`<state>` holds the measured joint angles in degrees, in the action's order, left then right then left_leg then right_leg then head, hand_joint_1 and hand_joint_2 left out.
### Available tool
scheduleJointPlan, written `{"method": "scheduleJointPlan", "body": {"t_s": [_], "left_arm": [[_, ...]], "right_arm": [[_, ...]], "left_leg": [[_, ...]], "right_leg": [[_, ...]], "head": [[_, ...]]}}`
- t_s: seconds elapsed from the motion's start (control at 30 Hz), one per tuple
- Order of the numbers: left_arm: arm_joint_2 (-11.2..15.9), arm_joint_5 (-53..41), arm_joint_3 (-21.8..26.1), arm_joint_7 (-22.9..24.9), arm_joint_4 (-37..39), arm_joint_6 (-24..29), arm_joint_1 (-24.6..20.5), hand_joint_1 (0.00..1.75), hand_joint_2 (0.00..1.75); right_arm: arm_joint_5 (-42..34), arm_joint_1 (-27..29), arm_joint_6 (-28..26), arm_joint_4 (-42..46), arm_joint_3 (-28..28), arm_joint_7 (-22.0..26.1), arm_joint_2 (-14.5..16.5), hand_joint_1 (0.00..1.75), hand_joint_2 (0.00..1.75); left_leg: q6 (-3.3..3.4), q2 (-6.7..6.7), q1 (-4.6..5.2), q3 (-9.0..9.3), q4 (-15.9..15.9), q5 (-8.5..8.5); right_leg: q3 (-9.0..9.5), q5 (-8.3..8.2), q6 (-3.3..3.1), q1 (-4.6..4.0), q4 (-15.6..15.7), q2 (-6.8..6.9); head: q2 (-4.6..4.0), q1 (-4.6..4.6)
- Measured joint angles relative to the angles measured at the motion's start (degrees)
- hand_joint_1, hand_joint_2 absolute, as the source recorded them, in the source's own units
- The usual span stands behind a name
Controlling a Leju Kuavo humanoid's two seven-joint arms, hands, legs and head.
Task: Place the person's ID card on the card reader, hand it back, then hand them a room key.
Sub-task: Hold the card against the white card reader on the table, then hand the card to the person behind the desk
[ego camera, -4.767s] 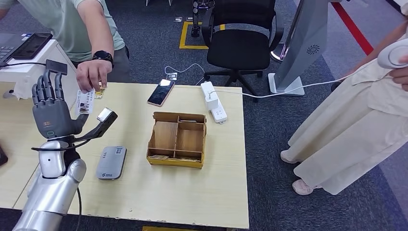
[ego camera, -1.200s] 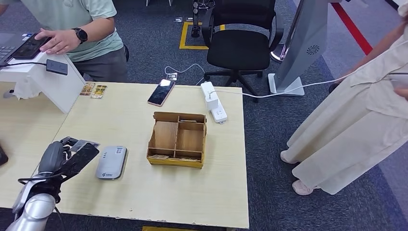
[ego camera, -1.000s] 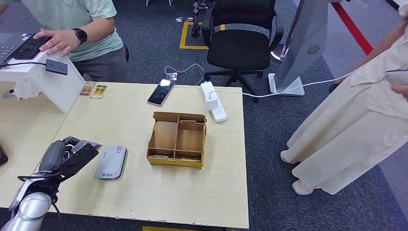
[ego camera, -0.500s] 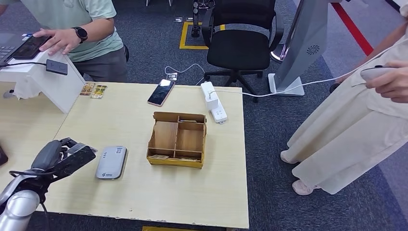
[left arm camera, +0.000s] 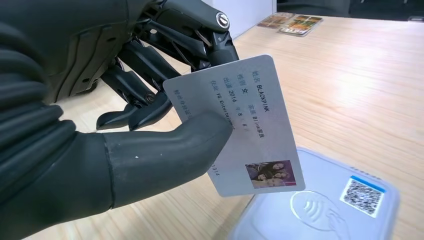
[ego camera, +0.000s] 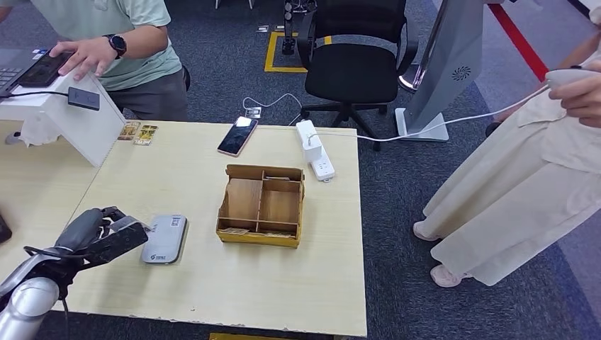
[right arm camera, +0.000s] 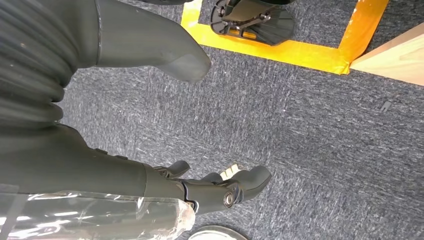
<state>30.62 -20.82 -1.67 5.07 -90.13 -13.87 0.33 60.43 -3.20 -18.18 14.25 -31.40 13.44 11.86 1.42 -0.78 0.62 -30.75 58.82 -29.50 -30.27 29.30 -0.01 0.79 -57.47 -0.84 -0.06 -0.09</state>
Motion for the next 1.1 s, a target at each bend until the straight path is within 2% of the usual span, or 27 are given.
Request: {"method": "scheduleJointPlan", "body": {"t_s": [0.43, 0.63, 0.83, 1.1], "left_arm": [[-1.2, 2.4, -1.4, -2.3, -2.3, 0.7, 0.2, 1.75, 1.75], [-1.2, 0.9, -4.1, 0.0, -1.5, -1.4, -1.6, 1.75, 1.75], [-1.2, -1.1, -7.0, 1.6, 1.5, -0.9, -3.4, 1.75, 1.75], [-1.3, -1.7, -8.4, 1.9, 3.8, -0.3, -4.3, 1.75, 1.75]], "right_arm": [[0.2, -0.4, 0.1, 0.0, 1.2, 0.0, 0.0, 0.00, 1.75], [0.7, -0.9, 0.7, 0.0, 2.2, -0.4, 0.0, 0.00, 1.75], [0.6, -1.2, 0.9, 0.0, 3.0, -0.8, 0.0, 0.00, 1.75], [0.6, -1.2, 0.9, 0.0, 3.7, -0.9, 0.0, 0.00, 1.75]], "left_leg": [[0.00, 0.00, 0.00, 0.00, 0.0, 0.00], [0.00, -0.01, 0.00, 0.00, 0.0, 0.00], [-0.01, 0.00, 0.00, 0.00, 0.0, 0.01], [-0.01, 0.00, 0.00, 0.00, 0.0, 0.01]], "right_leg": [[0.00, 0.00, 0.00, 0.00, 0.0, 0.00], [0.00, -0.01, -0.01, 0.00, 0.0, 0.01], [-0.01, -0.03, -0.04, 0.00, 0.0, 0.00], [-0.01, -0.03, -0.04, 0.00, 0.0, 0.00]], "head": [[0.00, -0.01], [0.00, 0.00], [0.00, 0.01], [-0.01, -0.01]]}}
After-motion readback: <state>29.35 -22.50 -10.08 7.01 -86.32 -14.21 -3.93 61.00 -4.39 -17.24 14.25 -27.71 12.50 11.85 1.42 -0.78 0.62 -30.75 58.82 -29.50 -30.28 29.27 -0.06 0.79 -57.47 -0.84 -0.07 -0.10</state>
